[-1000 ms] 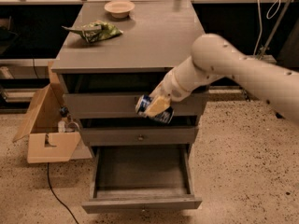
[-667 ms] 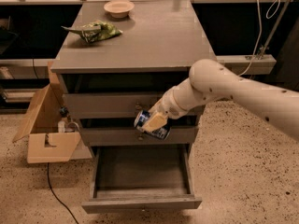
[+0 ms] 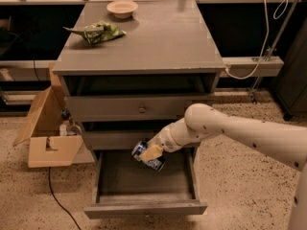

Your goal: Place pepsi can into bottom drawer

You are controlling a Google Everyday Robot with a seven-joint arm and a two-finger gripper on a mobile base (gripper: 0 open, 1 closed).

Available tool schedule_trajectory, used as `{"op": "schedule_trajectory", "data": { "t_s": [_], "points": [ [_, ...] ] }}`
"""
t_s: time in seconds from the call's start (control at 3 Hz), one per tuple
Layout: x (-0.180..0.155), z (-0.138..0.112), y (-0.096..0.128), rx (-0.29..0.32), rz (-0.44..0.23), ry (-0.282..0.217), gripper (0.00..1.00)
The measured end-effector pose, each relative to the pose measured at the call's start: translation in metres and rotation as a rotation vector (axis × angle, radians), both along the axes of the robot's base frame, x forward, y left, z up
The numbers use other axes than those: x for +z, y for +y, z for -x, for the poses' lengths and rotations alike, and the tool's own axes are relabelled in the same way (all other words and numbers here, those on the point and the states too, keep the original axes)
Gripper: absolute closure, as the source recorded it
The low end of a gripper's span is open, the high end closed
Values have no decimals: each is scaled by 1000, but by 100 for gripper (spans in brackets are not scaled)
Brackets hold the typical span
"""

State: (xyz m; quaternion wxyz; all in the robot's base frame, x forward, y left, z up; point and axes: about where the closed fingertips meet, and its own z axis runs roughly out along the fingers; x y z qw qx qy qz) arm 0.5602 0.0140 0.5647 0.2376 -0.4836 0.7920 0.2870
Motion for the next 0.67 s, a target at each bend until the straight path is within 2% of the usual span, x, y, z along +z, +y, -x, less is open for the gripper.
{"op": "schedule_trajectory", "data": {
  "t_s": [0.67],
  "points": [
    [-6,0,-1,-10,11,8,100]
  ]
}}
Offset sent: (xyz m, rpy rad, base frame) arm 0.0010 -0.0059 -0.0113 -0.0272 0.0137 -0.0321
